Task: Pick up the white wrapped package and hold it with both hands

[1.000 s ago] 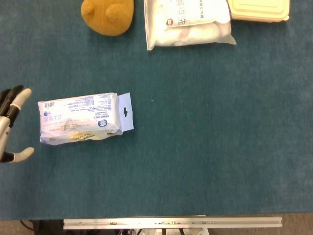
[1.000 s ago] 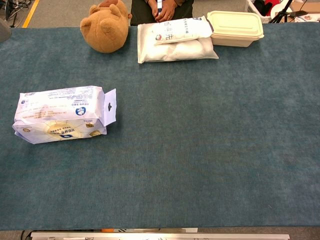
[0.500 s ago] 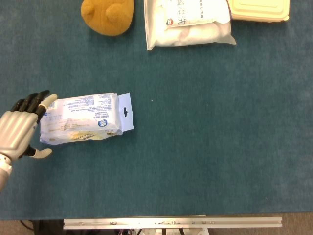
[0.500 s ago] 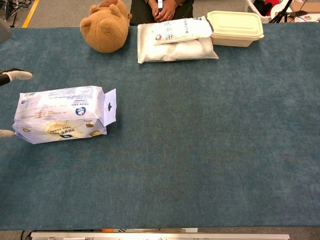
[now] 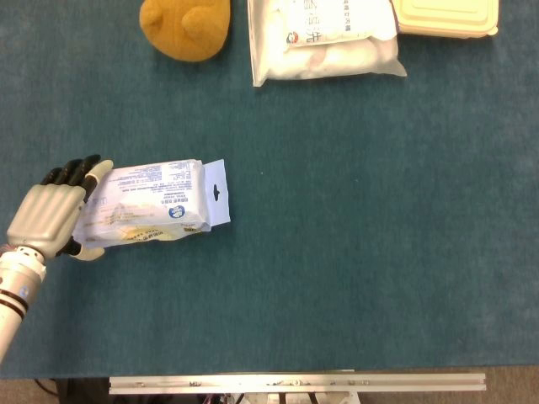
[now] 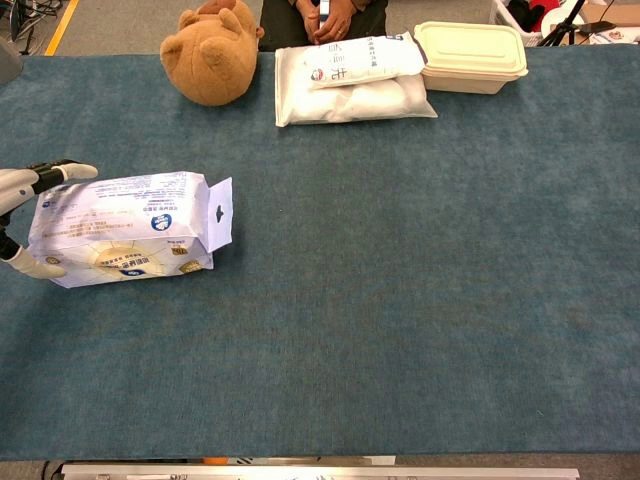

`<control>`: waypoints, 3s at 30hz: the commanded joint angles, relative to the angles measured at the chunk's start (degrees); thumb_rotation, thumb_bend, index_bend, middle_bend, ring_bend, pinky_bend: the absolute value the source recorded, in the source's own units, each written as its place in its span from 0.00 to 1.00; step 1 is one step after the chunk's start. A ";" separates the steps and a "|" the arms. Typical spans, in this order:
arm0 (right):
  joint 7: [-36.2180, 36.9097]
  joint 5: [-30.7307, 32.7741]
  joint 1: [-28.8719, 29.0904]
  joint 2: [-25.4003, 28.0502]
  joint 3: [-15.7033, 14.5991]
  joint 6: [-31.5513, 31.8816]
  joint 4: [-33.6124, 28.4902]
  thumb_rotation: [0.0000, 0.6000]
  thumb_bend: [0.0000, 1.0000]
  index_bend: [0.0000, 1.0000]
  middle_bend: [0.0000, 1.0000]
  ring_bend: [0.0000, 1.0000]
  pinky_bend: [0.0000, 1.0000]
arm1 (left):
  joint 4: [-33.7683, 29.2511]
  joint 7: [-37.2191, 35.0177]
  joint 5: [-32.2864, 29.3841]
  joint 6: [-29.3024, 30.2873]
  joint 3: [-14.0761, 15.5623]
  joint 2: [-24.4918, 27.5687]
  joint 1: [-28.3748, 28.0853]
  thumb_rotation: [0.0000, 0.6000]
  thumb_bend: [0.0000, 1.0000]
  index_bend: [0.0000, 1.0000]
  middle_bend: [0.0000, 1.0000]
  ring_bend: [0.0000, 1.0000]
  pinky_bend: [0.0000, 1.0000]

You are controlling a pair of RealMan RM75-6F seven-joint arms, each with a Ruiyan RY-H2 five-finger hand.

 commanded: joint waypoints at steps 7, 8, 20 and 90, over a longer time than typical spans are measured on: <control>0.08 0.39 -0.12 0.25 0.03 0.14 0.02 1.00 0.14 0.18 0.32 0.29 0.35 | 4.41 -3.21 -2.77 -0.69 -0.49 -4.33 -0.67 1.00 0.06 0.00 0.00 0.00 0.12; 0.12 0.45 -0.06 0.24 0.05 0.03 0.00 1.00 0.14 0.18 0.32 0.29 0.35 | 4.45 -4.23 -3.43 -1.13 -0.71 -4.59 -0.76 1.00 0.06 0.01 0.00 0.00 0.15; -1.52 0.78 1.21 -0.84 0.73 -1.32 -0.99 1.00 0.14 0.18 0.32 0.29 0.35 | 7.74 -20.22 -4.08 -7.19 -3.86 -6.88 -1.54 1.00 0.22 0.50 0.36 0.42 0.63; -14.15 19.75 34.47 -22.37 12.34 -30.01 -15.95 1.00 0.00 0.00 0.02 0.00 0.18 | -19.55 -14.27 -13.25 -0.43 -9.54 0.11 -16.96 1.00 0.23 0.47 0.42 0.46 0.66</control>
